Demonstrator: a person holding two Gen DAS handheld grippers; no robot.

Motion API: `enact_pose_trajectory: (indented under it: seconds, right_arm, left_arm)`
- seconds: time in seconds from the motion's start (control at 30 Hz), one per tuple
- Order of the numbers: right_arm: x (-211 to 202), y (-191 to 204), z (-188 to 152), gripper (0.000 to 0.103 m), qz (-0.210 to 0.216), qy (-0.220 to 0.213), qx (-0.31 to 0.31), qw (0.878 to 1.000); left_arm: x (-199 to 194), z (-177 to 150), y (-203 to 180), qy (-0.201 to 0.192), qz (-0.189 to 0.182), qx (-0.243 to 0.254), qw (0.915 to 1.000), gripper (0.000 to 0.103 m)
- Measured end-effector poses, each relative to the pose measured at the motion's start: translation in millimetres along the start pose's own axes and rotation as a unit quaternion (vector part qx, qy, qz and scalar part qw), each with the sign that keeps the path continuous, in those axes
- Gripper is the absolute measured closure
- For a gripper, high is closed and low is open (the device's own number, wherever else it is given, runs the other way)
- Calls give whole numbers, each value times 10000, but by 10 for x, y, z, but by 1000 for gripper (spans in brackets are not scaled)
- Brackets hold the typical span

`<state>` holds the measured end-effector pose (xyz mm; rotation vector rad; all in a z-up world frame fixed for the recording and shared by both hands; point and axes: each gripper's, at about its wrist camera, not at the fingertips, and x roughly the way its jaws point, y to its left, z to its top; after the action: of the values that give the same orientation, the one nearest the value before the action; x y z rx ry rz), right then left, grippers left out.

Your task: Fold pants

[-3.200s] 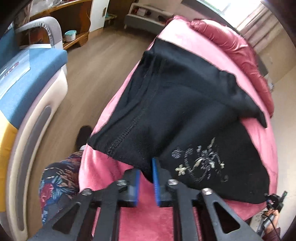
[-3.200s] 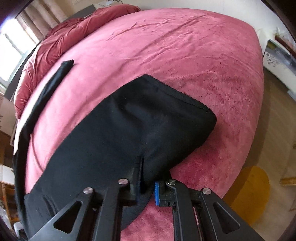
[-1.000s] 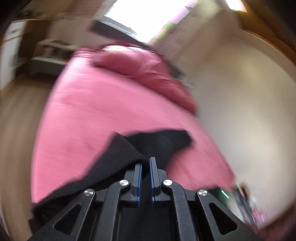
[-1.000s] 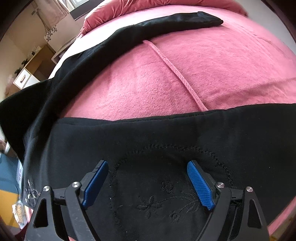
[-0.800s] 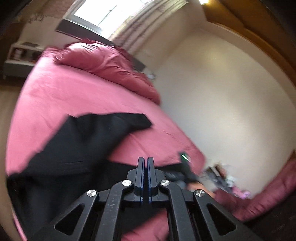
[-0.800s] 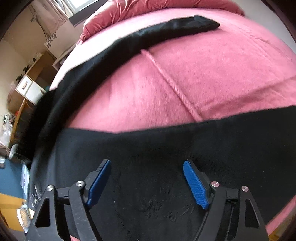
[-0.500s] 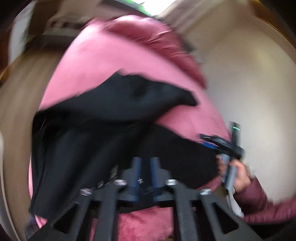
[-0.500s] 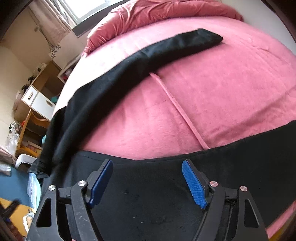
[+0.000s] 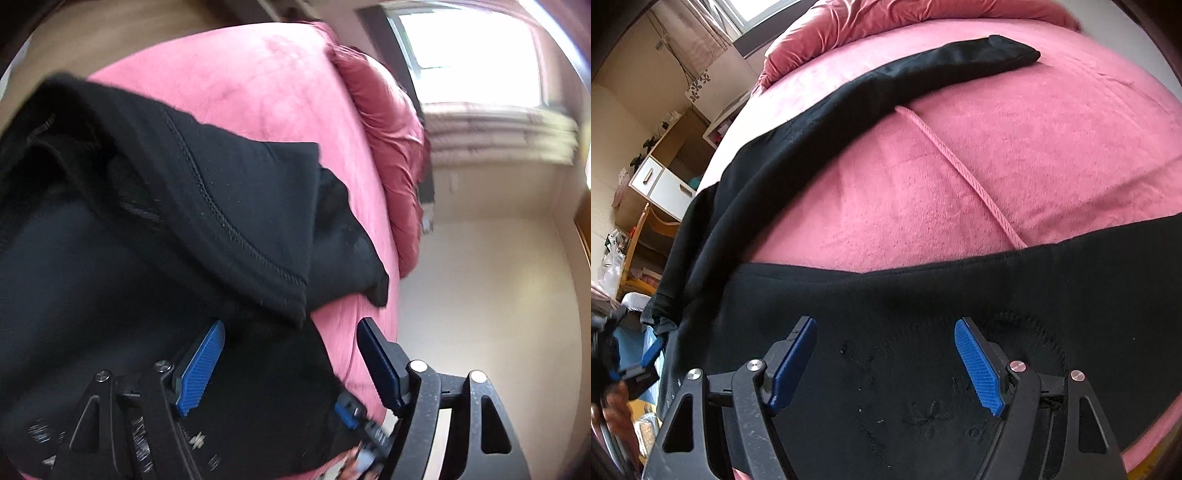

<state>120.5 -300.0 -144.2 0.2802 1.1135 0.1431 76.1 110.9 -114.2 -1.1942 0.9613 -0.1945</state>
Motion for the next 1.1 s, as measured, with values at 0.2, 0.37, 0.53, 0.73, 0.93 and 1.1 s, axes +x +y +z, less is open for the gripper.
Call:
enact_pose_trajectory:
  seconds: [0.2,0.37,0.53,0.73,0.93,1.1]
  right_arm:
    - [103,-87,-74,25,-36,137,120,9998]
    - [130,-67,-98,25,-117,157,9,9998]
    - [44,12,-38,25,-92,125,-256,9996]
    - [-82,218,332,25,340,-34,-502,9982]
    - [33,451,944,25,976,-96,-197,9950]
    - [281,550,1536,26,1210,-189,347,9919]
  left_arm:
    - [340,135,34,-2,426,-265,9987,69]
    - [268,144,-174,-292,628,227,9973,99]
    - [-56,64,-503,-376,515,1387,9883,100]
    - [-552,-380,-678,39,397,3398,9396,100]
    - [-905,-715,-474,448,193,3912,9190,100]
    - [-909,-825,-373,584,182,3833,9216,100]
